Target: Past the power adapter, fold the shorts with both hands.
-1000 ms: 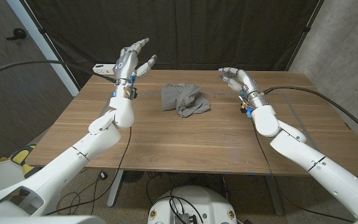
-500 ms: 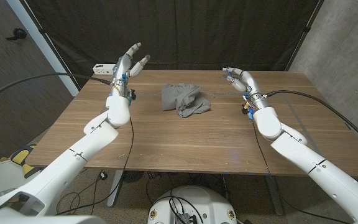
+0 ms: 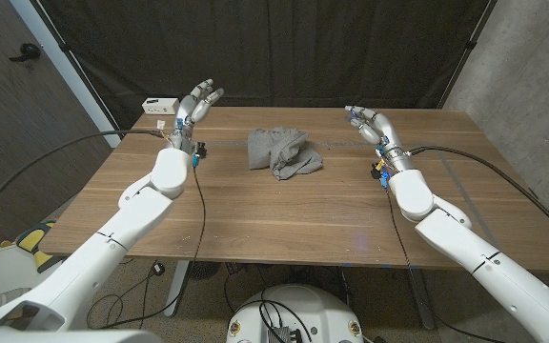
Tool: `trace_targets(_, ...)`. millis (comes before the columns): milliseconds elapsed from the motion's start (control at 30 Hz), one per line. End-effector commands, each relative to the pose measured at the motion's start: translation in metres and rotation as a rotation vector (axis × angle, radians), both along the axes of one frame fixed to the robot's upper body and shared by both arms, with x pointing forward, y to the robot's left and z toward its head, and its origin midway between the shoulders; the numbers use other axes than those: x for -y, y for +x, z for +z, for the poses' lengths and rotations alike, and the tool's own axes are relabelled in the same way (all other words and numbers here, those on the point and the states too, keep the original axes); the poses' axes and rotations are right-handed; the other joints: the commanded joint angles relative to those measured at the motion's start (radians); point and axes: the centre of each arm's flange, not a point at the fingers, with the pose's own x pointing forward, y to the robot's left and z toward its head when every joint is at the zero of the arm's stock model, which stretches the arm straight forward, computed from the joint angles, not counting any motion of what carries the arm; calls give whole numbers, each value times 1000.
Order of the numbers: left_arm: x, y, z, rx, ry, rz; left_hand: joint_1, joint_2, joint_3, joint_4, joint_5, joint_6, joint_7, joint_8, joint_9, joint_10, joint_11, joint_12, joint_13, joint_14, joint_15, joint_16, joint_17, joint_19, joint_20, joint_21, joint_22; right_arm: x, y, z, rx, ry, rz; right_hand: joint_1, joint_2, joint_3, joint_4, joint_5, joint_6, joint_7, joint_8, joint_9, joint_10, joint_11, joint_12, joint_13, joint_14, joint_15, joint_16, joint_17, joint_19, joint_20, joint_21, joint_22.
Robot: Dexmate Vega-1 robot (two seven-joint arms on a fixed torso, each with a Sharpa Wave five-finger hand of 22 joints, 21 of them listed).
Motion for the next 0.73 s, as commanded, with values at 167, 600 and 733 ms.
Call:
trace_targets(167, -11, 14, -17, -99, -114, -241, -47, 19, -17, 25, 3, -19, 0, 2, 2, -23, 9, 3, 1, -36, 21, -4, 6, -24, 6, -11, 5, 11, 1, -15, -68, 95, 79, -68, -8, -37, 31, -5, -53, 3, -1, 3, -52, 19, -3, -1, -46, 15, -11, 5, -32, 16, -21, 3)
trace_targets(600, -3, 45, -42, -188, -160, -394, -146, 100, -29, 121, 0, -59, 52, 1, -3, -74, 5, 1, -10, -102, 23, -7, -4, -24, -58, -25, 0, 9, -20, -47, -52, 104, -71, -154, -19, -80, 54, 2, -121, 19, 12, 4, -138, 39, 4, -8, -210, 43, -68, -33, -136, 19, -80, 0)
trace_targets(733, -1, 50, -49, -197, -183, -396, -159, 90, -34, 129, 0, -84, 27, -5, -5, -92, 10, -2, -13, -119, 29, -10, -10, -30, -57, -33, -3, 7, -27, -47, -13, 120, -60, -131, -9, -67, 32, 4, -116, 19, 15, 4, -131, 30, 10, -9, -209, 42, -63, -45, -125, 14, -80, 0)
